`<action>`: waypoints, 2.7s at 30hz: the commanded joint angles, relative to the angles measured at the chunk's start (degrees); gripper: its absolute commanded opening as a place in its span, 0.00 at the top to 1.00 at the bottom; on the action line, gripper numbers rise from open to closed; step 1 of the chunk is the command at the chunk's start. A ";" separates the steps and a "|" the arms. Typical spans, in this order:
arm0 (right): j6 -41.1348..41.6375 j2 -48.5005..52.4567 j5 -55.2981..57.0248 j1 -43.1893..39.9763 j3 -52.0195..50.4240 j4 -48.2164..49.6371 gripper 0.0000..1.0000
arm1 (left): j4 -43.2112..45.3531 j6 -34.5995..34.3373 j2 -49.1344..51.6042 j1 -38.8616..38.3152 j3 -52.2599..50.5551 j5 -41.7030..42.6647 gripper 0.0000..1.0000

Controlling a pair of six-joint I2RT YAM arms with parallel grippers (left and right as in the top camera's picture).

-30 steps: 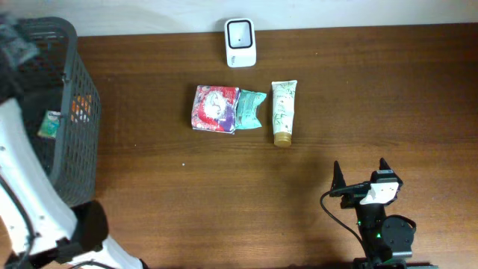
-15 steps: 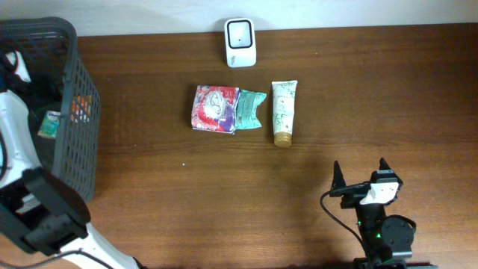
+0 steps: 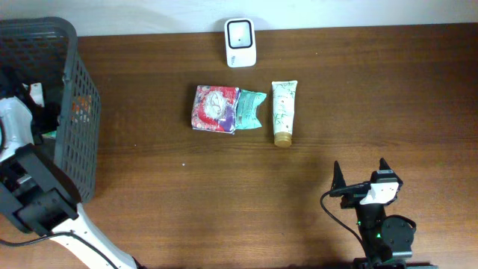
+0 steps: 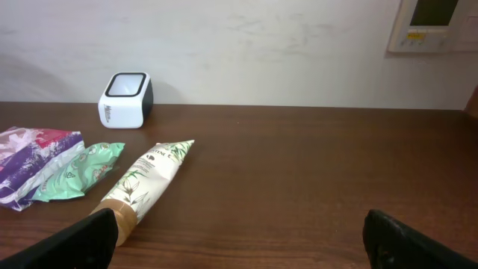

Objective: Scan the item barcode
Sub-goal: 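Grasp the Kleenex tissue pack in the basket and place it left of packets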

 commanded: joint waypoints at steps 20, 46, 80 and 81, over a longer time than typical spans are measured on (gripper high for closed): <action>-0.13 -0.42 0.50 0.48 -0.52 -0.07 0.01 | -2.27 -20.72 -20.24 0.31 4.07 2.67 1.00; -0.13 -0.42 0.50 0.48 -0.52 -0.07 0.01 | -12.04 -33.92 -22.62 -44.87 3.39 4.90 0.93; -0.13 -0.42 0.50 0.48 -0.52 -0.07 0.01 | -36.26 -34.53 3.48 -44.39 35.08 -3.89 0.27; -0.13 -0.42 0.50 0.48 -0.52 -0.07 0.01 | -38.69 -34.53 3.48 -44.39 41.79 -3.91 0.23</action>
